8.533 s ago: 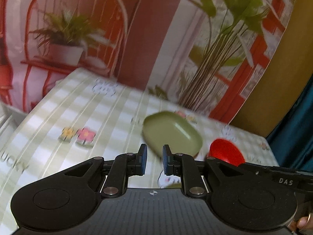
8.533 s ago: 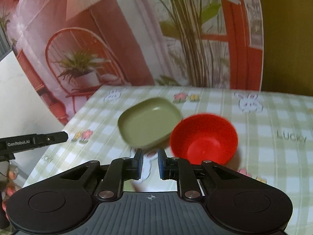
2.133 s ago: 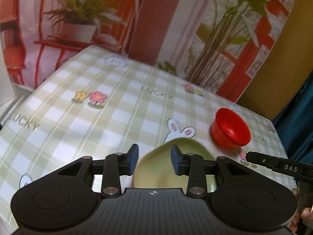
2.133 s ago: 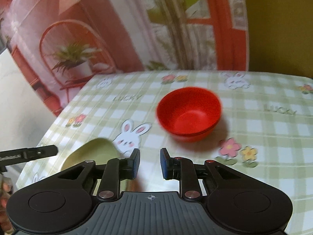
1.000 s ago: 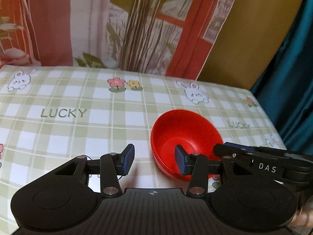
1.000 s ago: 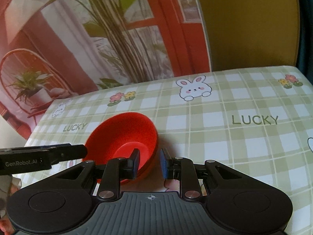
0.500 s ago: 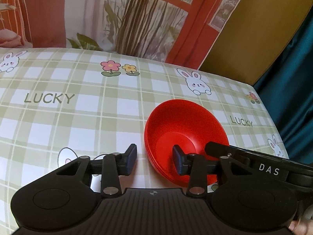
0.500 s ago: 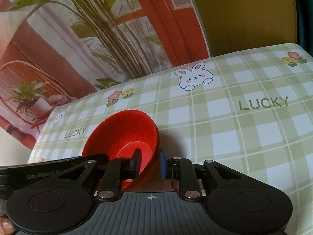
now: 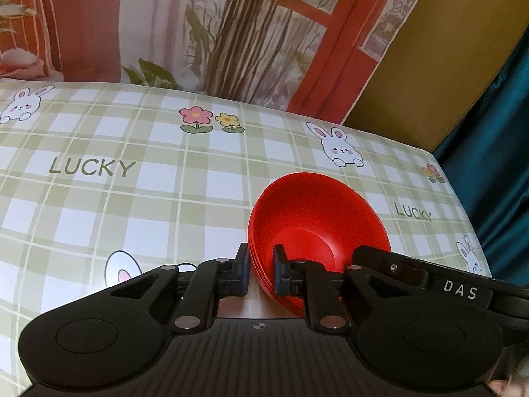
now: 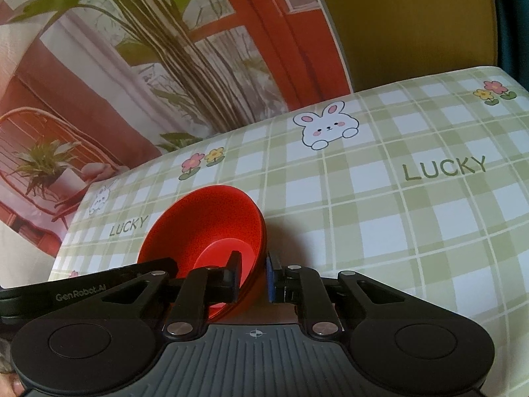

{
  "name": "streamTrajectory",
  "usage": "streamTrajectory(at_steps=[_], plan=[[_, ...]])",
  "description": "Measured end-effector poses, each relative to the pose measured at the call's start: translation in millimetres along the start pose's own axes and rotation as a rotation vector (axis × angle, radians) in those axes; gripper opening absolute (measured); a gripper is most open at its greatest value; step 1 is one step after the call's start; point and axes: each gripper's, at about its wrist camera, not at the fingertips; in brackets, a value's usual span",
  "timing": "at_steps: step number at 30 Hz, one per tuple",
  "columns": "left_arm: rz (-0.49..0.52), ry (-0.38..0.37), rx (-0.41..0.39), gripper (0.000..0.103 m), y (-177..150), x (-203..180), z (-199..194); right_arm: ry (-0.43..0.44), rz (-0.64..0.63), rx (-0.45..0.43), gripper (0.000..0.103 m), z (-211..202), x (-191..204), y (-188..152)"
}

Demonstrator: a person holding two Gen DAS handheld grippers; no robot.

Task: Organize plates and bowls

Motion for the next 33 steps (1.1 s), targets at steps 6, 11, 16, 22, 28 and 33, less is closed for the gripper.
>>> streamTrajectory(at_steps=[6, 11, 16, 22, 28, 33], plan=[[0.008, 0.013, -0.026, 0.015, 2, 2, -16, 0.015, -0.016, -0.010, 0.014, -8, 12, 6], [0.017, 0.023, -0.054, 0.015, 5, 2, -37, 0.034, -0.031, -0.026, 0.014, -20, 25, 11], [0.020, 0.030, -0.091, 0.015, 7, 3, -58, 0.048, -0.053, -0.039, 0.014, -32, 40, 13], [0.022, 0.037, -0.122, 0.015, 4, 5, -80, 0.063, -0.071, -0.047, 0.014, -44, 56, 12], [0.013, 0.042, -0.145, 0.015, -2, 12, -97, 0.077, -0.092, -0.048, 0.014, -52, 71, 7], [0.001, 0.048, -0.156, 0.015, -11, 21, -109, 0.090, -0.108, -0.040, 0.014, -54, 83, 1]])
Point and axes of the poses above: each gripper's, at about its wrist camera, not at the fingertips, and z roughly the way its jaws point, x to its left, y to its top, and after that the axes turned 10 degrees about y, right-handed
